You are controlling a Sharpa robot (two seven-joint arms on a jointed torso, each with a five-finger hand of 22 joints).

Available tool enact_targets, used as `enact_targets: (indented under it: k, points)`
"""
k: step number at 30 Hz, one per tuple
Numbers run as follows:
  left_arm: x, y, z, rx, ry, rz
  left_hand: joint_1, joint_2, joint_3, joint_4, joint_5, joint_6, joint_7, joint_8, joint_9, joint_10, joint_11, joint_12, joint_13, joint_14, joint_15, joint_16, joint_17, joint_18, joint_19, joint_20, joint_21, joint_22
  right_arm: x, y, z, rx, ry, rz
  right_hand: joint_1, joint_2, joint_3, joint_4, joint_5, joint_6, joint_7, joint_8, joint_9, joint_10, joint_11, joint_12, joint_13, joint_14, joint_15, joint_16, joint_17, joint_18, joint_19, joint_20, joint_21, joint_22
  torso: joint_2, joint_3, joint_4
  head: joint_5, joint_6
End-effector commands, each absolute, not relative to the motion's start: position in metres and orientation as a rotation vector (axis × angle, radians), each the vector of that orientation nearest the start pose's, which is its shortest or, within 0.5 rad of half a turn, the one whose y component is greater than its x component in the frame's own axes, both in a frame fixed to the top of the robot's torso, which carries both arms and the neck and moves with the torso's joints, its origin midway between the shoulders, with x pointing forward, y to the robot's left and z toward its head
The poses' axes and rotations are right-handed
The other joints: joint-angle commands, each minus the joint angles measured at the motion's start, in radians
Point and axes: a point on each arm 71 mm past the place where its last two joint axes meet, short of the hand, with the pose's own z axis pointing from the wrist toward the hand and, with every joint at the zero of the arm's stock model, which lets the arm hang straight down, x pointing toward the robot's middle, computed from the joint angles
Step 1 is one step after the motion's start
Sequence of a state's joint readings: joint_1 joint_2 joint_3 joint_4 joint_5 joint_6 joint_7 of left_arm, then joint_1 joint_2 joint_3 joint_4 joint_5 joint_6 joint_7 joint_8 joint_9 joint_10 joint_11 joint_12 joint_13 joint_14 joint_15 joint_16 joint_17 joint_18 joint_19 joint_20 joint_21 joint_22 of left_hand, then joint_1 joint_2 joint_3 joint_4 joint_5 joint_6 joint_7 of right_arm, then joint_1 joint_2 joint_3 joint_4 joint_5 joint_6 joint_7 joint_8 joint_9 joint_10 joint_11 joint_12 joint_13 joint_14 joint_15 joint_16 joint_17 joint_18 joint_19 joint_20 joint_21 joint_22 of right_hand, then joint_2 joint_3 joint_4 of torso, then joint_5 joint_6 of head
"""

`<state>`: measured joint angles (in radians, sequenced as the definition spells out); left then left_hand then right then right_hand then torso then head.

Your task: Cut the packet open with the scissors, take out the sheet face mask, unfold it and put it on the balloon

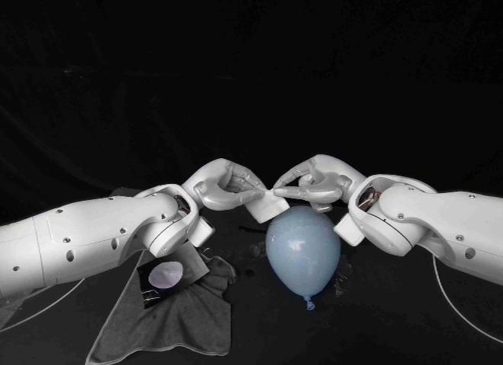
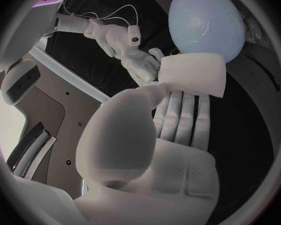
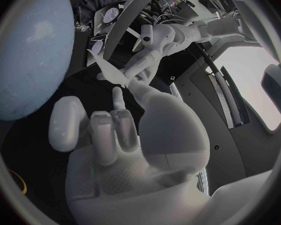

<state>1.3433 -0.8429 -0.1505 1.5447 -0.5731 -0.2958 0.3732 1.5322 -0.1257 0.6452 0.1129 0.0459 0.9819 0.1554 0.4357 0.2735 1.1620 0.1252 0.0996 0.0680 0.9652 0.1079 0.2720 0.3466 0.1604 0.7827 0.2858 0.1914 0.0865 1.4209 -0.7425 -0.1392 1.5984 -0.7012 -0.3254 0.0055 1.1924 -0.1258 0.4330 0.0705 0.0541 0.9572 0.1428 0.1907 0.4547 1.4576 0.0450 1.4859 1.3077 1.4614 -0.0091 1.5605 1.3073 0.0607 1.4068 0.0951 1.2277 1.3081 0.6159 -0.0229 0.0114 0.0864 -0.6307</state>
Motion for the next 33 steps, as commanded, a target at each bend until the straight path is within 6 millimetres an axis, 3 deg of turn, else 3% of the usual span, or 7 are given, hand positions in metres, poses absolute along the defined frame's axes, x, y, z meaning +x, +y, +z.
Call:
enact_targets:
  k: [1, 4, 18, 33]
  points:
    - [0.485, 0.186, -0.136, -0.224, 1.515, -1.351, -0.007, 0.0, 0.011, -0.001, 0.003, 0.0, 0.004, 0.006, 0.051, 0.008, 0.0, -0.005, 0.001, 0.007, -0.001, 0.005, 0.002, 0.003, 0.006, 0.0, 0.005, 0.001, 0.49, -0.137, -0.112, 0.324, 1.677, 1.17, 0.001, 0.009, -0.001, 0.004, -0.001, -0.006, 0.001, -0.005, -0.002, 0.067, 0.016, 0.001, 0.216, 0.107, 0.001, 0.007, 0.255, 0.01, 0.003, 0.002, 0.002, 0.142, 0.001, 0.0005, 0.0001, 0.001, 0.001]
    - [0.484, 0.187, -0.135, -0.195, 1.509, -1.337, -0.007, 0.0, 0.012, -0.002, 0.003, 0.0, 0.004, 0.006, 0.051, 0.008, 0.0, -0.005, 0.001, 0.007, -0.001, 0.005, 0.002, 0.003, 0.006, 0.0, 0.006, 0.002, 0.491, -0.139, -0.113, 0.342, 1.675, 1.167, -0.002, 0.011, -0.005, 0.012, -0.001, -0.007, 0.002, -0.008, -0.003, 0.066, 0.017, 0.0, 0.215, 0.107, 0.002, 0.007, 0.255, 0.01, 0.004, 0.003, 0.003, 0.142, 0.001, 0.0005, -0.0005, 0.0, 0.0]
    - [0.484, 0.188, -0.133, -0.127, 1.481, -1.299, -0.013, -0.002, 0.024, -0.009, 0.003, -0.001, 0.003, 0.007, 0.055, 0.008, 0.0, -0.007, 0.0, 0.005, -0.001, 0.006, 0.003, 0.003, 0.004, 0.0, 0.008, 0.003, 0.493, -0.136, -0.119, 0.407, 1.774, 1.187, -0.039, 0.032, -0.066, 0.117, -0.001, 0.01, -0.001, -0.021, -0.013, 0.072, 0.016, 0.01, 0.22, 0.108, 0.002, 0.008, 0.259, 0.01, 0.008, 0.005, -0.002, 0.144, 0.001, 0.0, 0.0, -0.005, -0.001]
    - [0.484, 0.187, -0.133, -0.122, 1.478, -1.299, -0.016, -0.002, 0.03, -0.011, 0.003, -0.002, 0.003, 0.007, 0.057, 0.008, 0.001, -0.008, 0.0, 0.004, 0.0, 0.006, 0.003, 0.002, 0.003, 0.0, 0.01, 0.003, 0.491, -0.124, -0.126, 0.393, 1.853, 1.216, -0.025, 0.037, -0.076, 0.131, -0.002, 0.007, -0.002, -0.026, -0.015, 0.078, 0.015, 0.021, 0.226, 0.109, 0.001, 0.01, 0.264, 0.007, 0.016, 0.003, 0.012, 0.15, 0.001, 0.0, 0.0005, -0.006, -0.002]
